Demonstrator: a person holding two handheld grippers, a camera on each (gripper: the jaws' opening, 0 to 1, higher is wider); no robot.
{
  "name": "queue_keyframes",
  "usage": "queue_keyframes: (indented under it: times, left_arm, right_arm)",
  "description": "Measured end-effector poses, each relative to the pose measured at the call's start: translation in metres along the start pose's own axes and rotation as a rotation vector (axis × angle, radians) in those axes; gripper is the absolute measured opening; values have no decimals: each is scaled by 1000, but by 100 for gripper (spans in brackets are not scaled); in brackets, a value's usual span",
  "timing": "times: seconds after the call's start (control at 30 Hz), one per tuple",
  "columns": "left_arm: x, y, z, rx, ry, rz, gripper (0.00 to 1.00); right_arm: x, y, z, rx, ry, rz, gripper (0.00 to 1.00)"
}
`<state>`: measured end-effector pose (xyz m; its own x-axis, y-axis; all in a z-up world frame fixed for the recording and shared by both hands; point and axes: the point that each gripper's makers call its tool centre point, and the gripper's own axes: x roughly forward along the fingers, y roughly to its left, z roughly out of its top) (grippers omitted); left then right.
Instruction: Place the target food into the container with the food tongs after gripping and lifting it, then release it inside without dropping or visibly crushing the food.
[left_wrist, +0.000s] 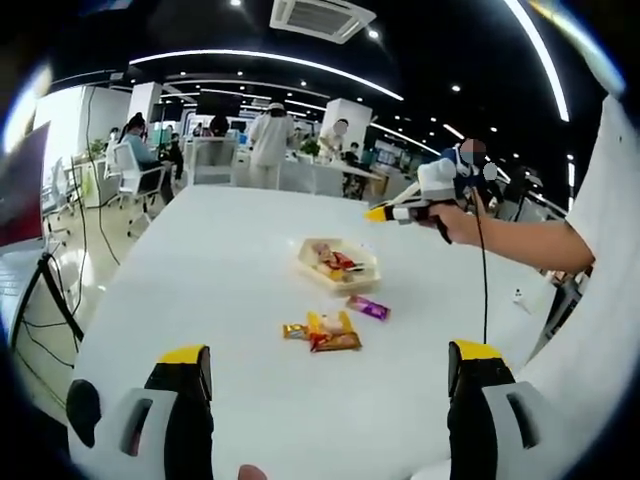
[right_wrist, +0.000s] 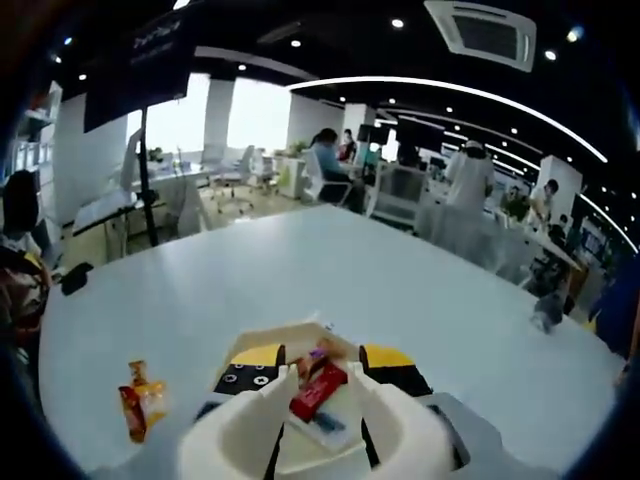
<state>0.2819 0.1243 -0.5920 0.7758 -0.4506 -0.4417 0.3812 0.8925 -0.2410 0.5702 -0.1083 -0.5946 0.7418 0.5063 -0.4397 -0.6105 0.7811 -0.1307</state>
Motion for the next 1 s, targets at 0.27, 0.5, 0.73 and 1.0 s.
queue_keyframes:
  times: [0.27,0.5,0.73,1.0]
  left_arm:
    - [-2,-9,-3,12,5,-13,99]
    - [-4,-18,-6,24,10,-22,99]
    - [-2,-25,-4,41,14,-38,99]
    - [4,-33,-2,59,14,-65,99]
  right_arm:
    - [-17,16,-4,13,-15,25,29]
    - [-34,27,-8,16,-20,36,29]
    - [-57,34,-16,38,-34,50,30]
    - [-82,47,-29,51,-38,60,29]
